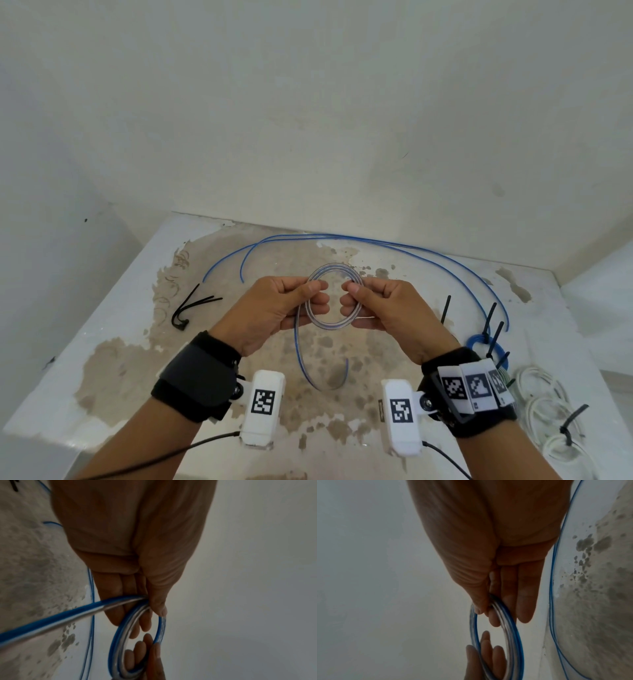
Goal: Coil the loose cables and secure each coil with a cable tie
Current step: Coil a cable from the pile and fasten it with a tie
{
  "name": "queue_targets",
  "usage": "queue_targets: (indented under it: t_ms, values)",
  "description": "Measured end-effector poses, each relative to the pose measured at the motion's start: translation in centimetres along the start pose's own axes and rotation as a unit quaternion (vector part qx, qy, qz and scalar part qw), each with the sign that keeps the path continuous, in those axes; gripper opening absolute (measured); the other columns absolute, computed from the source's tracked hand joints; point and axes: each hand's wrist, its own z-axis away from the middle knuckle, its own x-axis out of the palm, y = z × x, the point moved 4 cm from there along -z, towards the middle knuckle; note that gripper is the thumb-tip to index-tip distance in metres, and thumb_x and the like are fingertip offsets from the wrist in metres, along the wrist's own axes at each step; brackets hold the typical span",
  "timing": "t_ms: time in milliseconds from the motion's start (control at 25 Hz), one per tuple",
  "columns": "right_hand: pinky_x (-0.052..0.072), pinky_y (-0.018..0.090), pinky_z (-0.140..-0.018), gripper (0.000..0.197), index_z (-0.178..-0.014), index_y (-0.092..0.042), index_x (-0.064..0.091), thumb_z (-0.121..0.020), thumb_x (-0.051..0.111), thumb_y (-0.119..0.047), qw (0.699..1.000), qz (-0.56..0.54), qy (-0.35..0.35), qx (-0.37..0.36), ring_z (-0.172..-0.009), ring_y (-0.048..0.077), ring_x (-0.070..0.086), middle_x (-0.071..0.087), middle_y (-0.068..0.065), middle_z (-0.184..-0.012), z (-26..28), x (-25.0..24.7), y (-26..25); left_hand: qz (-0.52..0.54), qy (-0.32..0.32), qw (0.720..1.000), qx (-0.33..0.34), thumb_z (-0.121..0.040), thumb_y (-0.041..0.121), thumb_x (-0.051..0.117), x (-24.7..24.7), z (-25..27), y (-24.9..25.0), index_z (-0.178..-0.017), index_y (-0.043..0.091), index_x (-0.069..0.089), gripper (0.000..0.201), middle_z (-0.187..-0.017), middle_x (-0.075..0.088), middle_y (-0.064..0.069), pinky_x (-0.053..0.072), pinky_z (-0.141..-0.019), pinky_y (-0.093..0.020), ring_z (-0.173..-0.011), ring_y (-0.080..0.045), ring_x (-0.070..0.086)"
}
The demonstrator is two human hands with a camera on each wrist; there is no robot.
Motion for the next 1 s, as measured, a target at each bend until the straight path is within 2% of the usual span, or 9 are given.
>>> queue_targets:
  t_ms: [200, 320, 400, 520, 560, 640, 760, 880, 1000]
  values:
    - [0.060, 0.034, -0.079, 0.024, -0.107, -0.014, 0.075, -0.093, 0.069, -0.032, 1.000, 0.006, -0.027, 0.010, -0.093, 0.019, 0.075, 0.078, 0.007, -0.096, -0.2, 0.4, 0.1, 0.057, 0.035, 0.998, 0.006, -0.086, 0.028, 0.066, -0.3, -0.3, -0.1, -0.107, 0.007, 0.072, 0.030, -0.089, 0.074, -0.004, 0.059, -0.074, -0.023, -0.094, -0.019, 0.074]
    - [0.058, 0.030, -0.074, 0.023, -0.107, -0.020, 0.075, -0.098, 0.062, -0.037, 1.000, 0.016, 0.023, 0.002, -0.089, 0.013, 0.074, 0.078, 0.001, -0.097, -0.2, 0.4, 0.1, 0.098, 0.088, 0.991, 0.034, -0.093, 0.023, 0.063, -0.2, -0.8, -0.1, -0.106, 0.009, 0.071, 0.021, -0.085, 0.072, -0.001, 0.059, -0.073, -0.022, -0.087, -0.015, 0.074]
    - [0.052, 0.028, -0.067, 0.038, -0.096, -0.018, 0.075, -0.100, 0.054, -0.049, 0.995, 0.078, 0.038, 0.039, -0.078, 0.010, 0.072, 0.076, -0.001, -0.087, 0.3, 0.3, 0.2, 0.173, 0.141, 0.972, 0.073, -0.097, 0.022, 0.059, -0.5, -1.1, 0.5, -0.104, 0.012, 0.070, 0.016, -0.083, 0.071, 0.002, 0.059, -0.074, -0.022, -0.085, -0.012, 0.073]
    - [0.046, 0.027, -0.063, 0.055, -0.098, -0.017, 0.075, -0.101, 0.041, -0.060, 0.971, 0.164, -0.097, 0.146, -0.076, 0.012, 0.072, 0.079, -0.001, -0.090, 1.4, 2.0, 1.7, 0.255, 0.161, 0.947, 0.107, -0.100, 0.022, 0.056, -0.4, -1.6, 1.3, -0.103, 0.015, 0.068, 0.014, -0.083, 0.071, 0.006, 0.059, -0.075, -0.022, -0.085, -0.009, 0.073]
    - [0.048, 0.027, -0.065, 0.050, -0.107, -0.017, 0.073, -0.102, 0.043, -0.056, 0.978, 0.114, -0.101, 0.142, -0.081, 0.014, 0.073, 0.079, -0.001, -0.099, 1.2, 2.5, 1.9, 0.268, 0.159, 0.944, 0.107, -0.100, 0.022, 0.055, -0.1, -1.7, 1.4, -0.102, 0.015, 0.067, 0.014, -0.083, 0.071, 0.006, 0.059, -0.074, -0.022, -0.085, -0.009, 0.073]
    - [0.053, 0.031, -0.070, 0.038, -0.113, -0.014, 0.069, -0.102, 0.050, -0.045, 0.990, -0.096, -0.021, 0.101, -0.089, 0.018, 0.074, 0.076, 0.001, -0.110, 0.3, 2.5, 1.5, 0.282, 0.156, 0.942, 0.096, -0.100, 0.021, 0.055, 0.6, -1.6, 1.1, -0.100, 0.015, 0.067, 0.013, -0.084, 0.073, 0.004, 0.060, -0.073, -0.022, -0.084, -0.009, 0.074]
    - [0.057, 0.031, -0.076, 0.024, -0.106, -0.014, 0.065, -0.104, 0.050, -0.032, 0.955, -0.291, 0.052, 0.028, -0.091, 0.018, 0.074, 0.074, 0.005, -0.101, -0.9, 2.1, 0.7, 0.272, 0.150, 0.947, 0.077, -0.100, 0.020, 0.055, 1.4, -1.3, 0.4, -0.101, 0.014, 0.067, 0.014, -0.087, 0.074, 0.002, 0.060, -0.073, -0.023, -0.084, -0.010, 0.074]
    - [0.057, 0.029, -0.072, 0.019, -0.106, -0.012, 0.062, -0.105, 0.048, -0.024, 0.950, -0.307, 0.050, 0.003, -0.082, 0.017, 0.073, 0.073, 0.004, -0.088, -1.1, 2.5, 0.4, 0.271, 0.152, 0.948, 0.072, -0.101, 0.019, 0.055, 1.5, -1.3, 0.2, -0.104, 0.012, 0.067, 0.014, -0.089, 0.075, 0.001, 0.060, -0.072, -0.023, -0.084, -0.011, 0.075]
    - [0.053, 0.026, -0.065, 0.024, -0.112, -0.010, 0.068, -0.101, 0.057, -0.029, 0.976, -0.207, 0.064, -0.002, -0.076, 0.014, 0.071, 0.072, -0.001, -0.086, -1.2, 2.7, 0.3, 0.238, 0.147, 0.958, 0.057, -0.098, 0.020, 0.058, 1.1, -1.2, 0.1, -0.105, 0.012, 0.069, 0.014, -0.093, 0.075, -0.001, 0.060, -0.072, -0.022, -0.087, -0.011, 0.074]
